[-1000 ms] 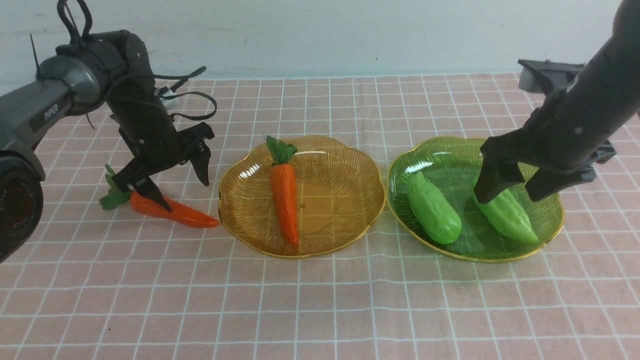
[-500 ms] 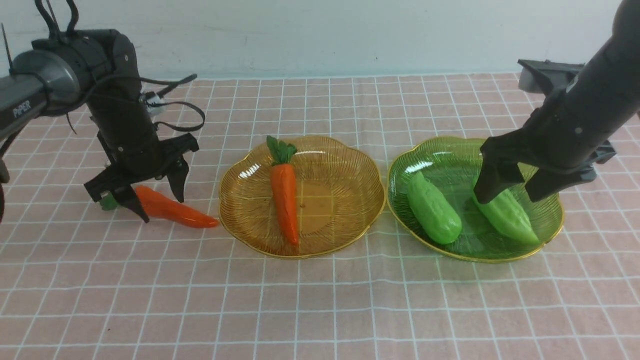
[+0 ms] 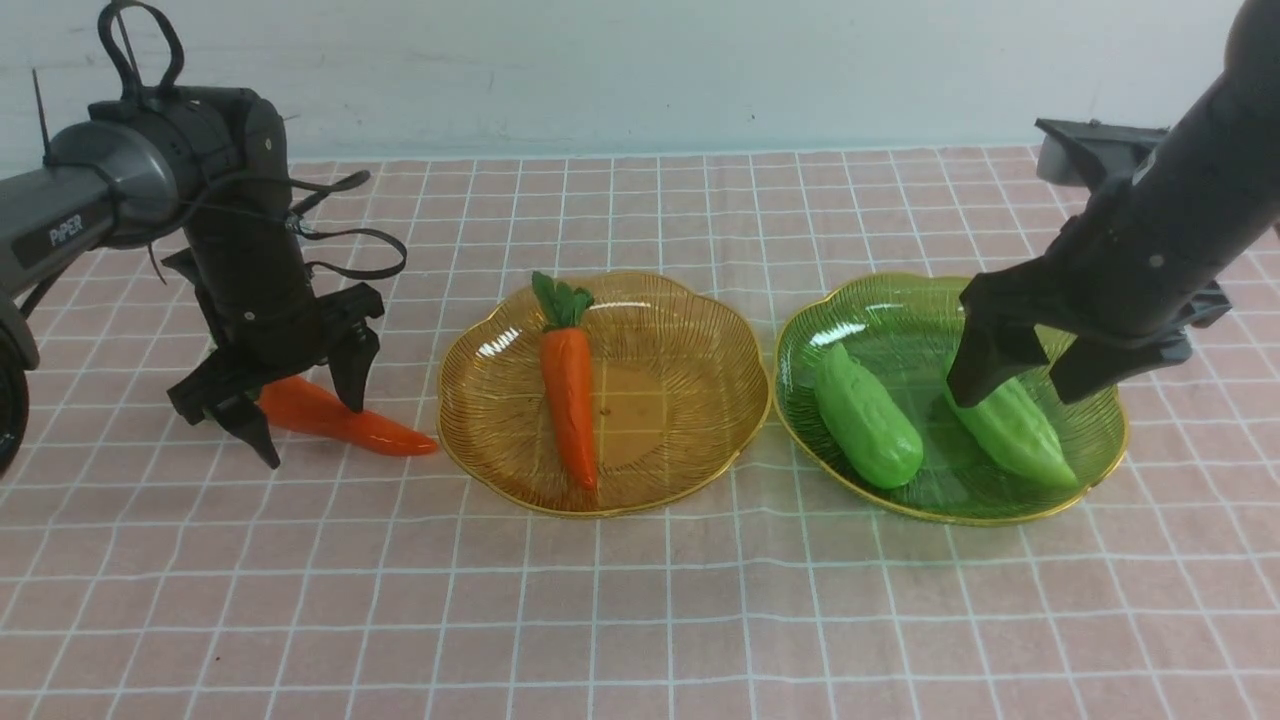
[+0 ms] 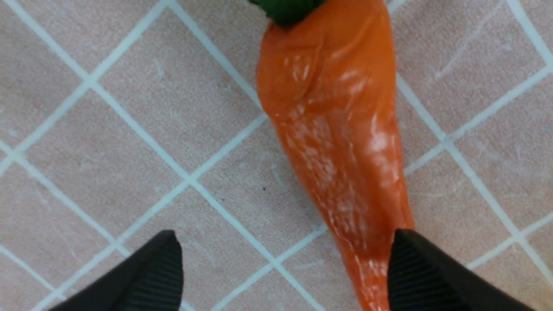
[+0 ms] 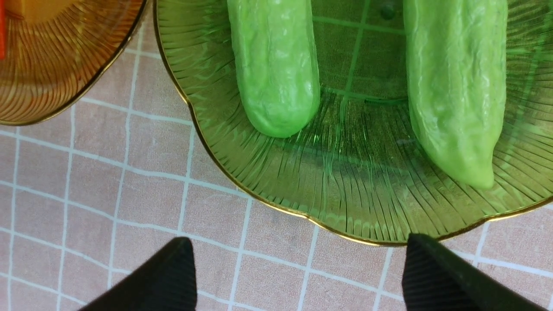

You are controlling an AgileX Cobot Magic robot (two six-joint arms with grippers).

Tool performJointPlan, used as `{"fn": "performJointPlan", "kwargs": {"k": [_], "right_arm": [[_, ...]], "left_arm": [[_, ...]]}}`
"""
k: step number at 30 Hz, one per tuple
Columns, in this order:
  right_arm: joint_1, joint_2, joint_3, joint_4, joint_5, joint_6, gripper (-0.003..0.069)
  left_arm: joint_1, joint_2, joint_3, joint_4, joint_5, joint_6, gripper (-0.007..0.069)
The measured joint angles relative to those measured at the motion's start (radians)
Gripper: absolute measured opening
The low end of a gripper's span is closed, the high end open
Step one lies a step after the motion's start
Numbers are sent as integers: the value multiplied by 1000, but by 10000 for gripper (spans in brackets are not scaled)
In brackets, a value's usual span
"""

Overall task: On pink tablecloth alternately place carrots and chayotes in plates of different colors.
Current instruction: 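Pick up the carrot and put it on the nearest plate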

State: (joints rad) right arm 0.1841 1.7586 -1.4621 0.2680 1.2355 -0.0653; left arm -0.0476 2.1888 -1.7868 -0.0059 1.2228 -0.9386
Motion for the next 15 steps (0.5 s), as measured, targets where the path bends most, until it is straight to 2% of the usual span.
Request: {"fn": "performJointPlan", "kwargs": {"k": [4, 8, 15], "right_arm": [[0, 0, 0, 5, 0, 0, 584], [0, 0, 0, 7, 0, 0, 584], [0, 0, 0, 7, 0, 0, 584]], "left_arm": [[0, 1, 0, 6, -15, -8, 556], [0, 16, 0, 6, -96, -51, 519], [0, 54, 0, -2, -107, -76, 503]]}}
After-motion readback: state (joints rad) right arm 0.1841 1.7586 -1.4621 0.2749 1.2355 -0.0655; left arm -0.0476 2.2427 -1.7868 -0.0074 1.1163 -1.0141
